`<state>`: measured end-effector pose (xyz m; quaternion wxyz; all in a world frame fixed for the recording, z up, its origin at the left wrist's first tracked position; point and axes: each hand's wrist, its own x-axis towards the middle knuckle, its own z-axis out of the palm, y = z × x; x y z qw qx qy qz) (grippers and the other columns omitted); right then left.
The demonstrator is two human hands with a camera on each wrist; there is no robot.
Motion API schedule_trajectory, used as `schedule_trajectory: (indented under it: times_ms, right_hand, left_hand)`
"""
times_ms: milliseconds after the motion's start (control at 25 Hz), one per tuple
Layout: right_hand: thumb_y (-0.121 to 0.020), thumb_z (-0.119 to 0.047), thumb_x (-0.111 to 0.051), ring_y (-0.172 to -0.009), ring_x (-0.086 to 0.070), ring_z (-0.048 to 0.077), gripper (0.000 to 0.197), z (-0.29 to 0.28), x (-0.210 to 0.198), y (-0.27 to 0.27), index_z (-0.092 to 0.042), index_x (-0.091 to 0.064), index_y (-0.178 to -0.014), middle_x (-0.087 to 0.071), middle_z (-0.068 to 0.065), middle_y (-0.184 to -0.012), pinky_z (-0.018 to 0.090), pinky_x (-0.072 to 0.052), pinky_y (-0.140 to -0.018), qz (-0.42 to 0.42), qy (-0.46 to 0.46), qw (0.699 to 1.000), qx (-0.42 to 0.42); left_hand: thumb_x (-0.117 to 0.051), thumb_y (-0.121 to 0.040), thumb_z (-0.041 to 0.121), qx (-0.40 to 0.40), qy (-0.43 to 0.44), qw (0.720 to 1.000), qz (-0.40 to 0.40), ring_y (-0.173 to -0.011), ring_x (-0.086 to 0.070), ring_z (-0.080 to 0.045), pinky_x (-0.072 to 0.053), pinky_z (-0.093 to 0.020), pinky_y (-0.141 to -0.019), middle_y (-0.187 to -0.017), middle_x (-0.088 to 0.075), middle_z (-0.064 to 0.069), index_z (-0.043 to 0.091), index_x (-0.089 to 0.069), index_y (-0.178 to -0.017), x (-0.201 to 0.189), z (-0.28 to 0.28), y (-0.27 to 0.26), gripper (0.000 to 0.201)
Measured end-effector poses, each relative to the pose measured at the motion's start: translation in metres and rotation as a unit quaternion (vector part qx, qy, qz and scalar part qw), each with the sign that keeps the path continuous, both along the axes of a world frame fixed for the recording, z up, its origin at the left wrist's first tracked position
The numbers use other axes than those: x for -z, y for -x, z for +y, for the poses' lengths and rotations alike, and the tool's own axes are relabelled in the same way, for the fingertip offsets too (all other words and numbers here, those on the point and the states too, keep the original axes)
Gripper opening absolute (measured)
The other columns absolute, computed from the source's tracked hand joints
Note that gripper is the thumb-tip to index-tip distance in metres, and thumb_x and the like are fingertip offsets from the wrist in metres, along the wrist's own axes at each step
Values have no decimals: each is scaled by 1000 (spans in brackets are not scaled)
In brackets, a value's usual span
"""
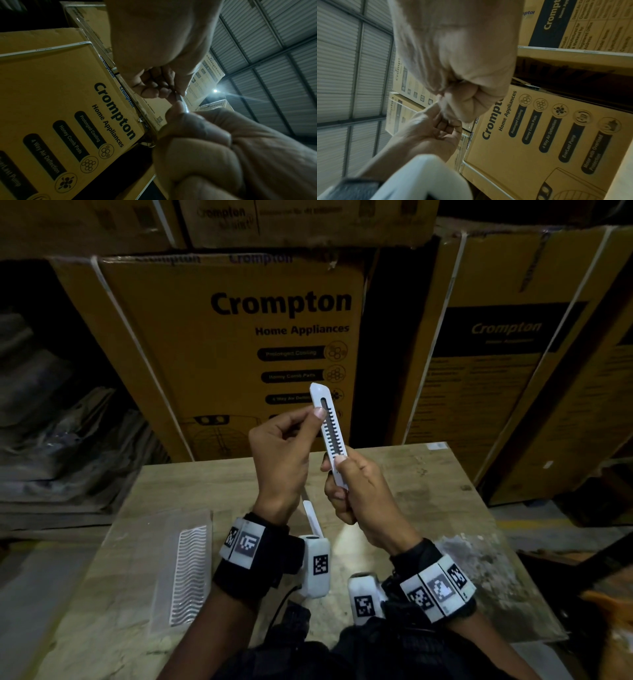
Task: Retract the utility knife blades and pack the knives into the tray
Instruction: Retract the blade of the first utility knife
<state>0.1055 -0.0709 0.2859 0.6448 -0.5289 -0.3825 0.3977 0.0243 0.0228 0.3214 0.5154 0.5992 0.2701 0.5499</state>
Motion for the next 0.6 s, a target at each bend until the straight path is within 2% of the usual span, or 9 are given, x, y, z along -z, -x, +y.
schedule_trajectory:
  times_ms: [120, 240, 400, 480, 600]
  right_hand:
    - [-110, -22, -31, -44, -26, 8, 27, -1, -3, 4, -13, -54, -99, -38, -5, -57, 17, -24, -41, 5, -10, 1000, -5]
    - [-110, -25, -32, -46, -27, 8, 27, -1, -5, 7, -13, -57, -108, -40, -3, -62, 19, -24, -42, 18, -20, 999, -33]
    - [-100, -27, -35, -45, -25, 8, 28, -2, -9, 5, -14, -58, -107, -40, -3, -61, 18, -22, -42, 26, -29, 998, -50]
    - [-102, -26, -35, -45, -25, 8, 27, -3, -10, 7, -13, -57, -108, -40, -3, -61, 18, -22, -41, 25, -31, 998, -48]
    - [-109, -20, -31, -47, -27, 8, 27, -4, -12, 10, -9, -53, -120, -46, -1, -66, 18, -24, -43, 36, -27, 998, -50]
  left_hand:
    - [-76, -90, 12, 4, -2, 1000, -7, -84, -77, -12, -62, -29, -75, -89, -81, 3, 13, -80, -98, -3, 0, 1, 9]
    - [-76, -90, 14, 2, 4, 1000, -9, -86, -77, -15, -62, -35, -78, -90, -81, 1, 12, -80, -99, -7, 0, 3, 10]
    - [-76, -90, 14, 2, 3, 1000, -15, -86, -78, -16, -63, -35, -78, -91, -81, 2, 13, -79, -99, -8, -2, 7, 10]
    - [-76, -90, 14, 1, 1, 1000, -18, -83, -77, -14, -63, -31, -74, -89, -81, 3, 14, -79, -99, -9, -4, 7, 9]
    - [-75, -91, 13, 0, 12, 1000, -25, -78, -77, -13, -62, -28, -63, -85, -80, 3, 15, -79, -97, -11, -4, 9, 8]
